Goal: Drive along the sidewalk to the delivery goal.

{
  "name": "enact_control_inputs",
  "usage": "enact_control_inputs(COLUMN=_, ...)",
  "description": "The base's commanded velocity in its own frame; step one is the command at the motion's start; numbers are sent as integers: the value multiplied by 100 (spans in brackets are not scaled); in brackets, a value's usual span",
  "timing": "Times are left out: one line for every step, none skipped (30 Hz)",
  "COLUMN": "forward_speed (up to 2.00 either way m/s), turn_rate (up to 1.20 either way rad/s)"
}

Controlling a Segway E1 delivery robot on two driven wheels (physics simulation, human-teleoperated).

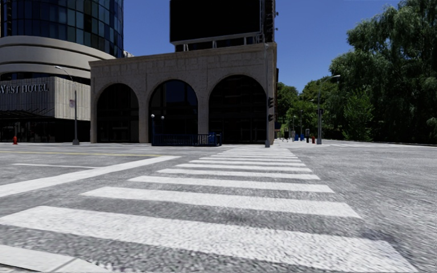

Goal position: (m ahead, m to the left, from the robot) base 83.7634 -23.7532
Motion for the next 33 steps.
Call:
enact_control_inputs(forward_speed=183, turn_rate=0)
enact_control_inputs(forward_speed=183, turn_rate=0)
enact_control_inputs(forward_speed=183, turn_rate=0)
enact_control_inputs(forward_speed=183, turn_rate=0)
enact_control_inputs(forward_speed=183, turn_rate=0)
enact_control_inputs(forward_speed=183, turn_rate=0)
enact_control_inputs(forward_speed=183, turn_rate=0)
enact_control_inputs(forward_speed=183, turn_rate=0)
enact_control_inputs(forward_speed=183, turn_rate=0)
enact_control_inputs(forward_speed=183, turn_rate=0)
enact_control_inputs(forward_speed=183, turn_rate=0)
enact_control_inputs(forward_speed=183, turn_rate=0)
enact_control_inputs(forward_speed=183, turn_rate=0)
enact_control_inputs(forward_speed=183, turn_rate=-6)
enact_control_inputs(forward_speed=183, turn_rate=-6)
enact_control_inputs(forward_speed=183, turn_rate=-8)
enact_control_inputs(forward_speed=183, turn_rate=-8)
enact_control_inputs(forward_speed=183, turn_rate=-9)
enact_control_inputs(forward_speed=183, turn_rate=-9)
enact_control_inputs(forward_speed=183, turn_rate=-9)
enact_control_inputs(forward_speed=183, turn_rate=-9)
enact_control_inputs(forward_speed=183, turn_rate=-9)
enact_control_inputs(forward_speed=183, turn_rate=-9)
enact_control_inputs(forward_speed=183, turn_rate=-9)
enact_control_inputs(forward_speed=183, turn_rate=-9)
enact_control_inputs(forward_speed=183, turn_rate=-12)
enact_control_inputs(forward_speed=183, turn_rate=-15)
enact_control_inputs(forward_speed=183, turn_rate=-17)
enact_control_inputs(forward_speed=183, turn_rate=-17)
enact_control_inputs(forward_speed=183, turn_rate=-19)
enact_control_inputs(forward_speed=183, turn_rate=-30)
enact_control_inputs(forward_speed=183, turn_rate=-30)
enact_control_inputs(forward_speed=183, turn_rate=-30)
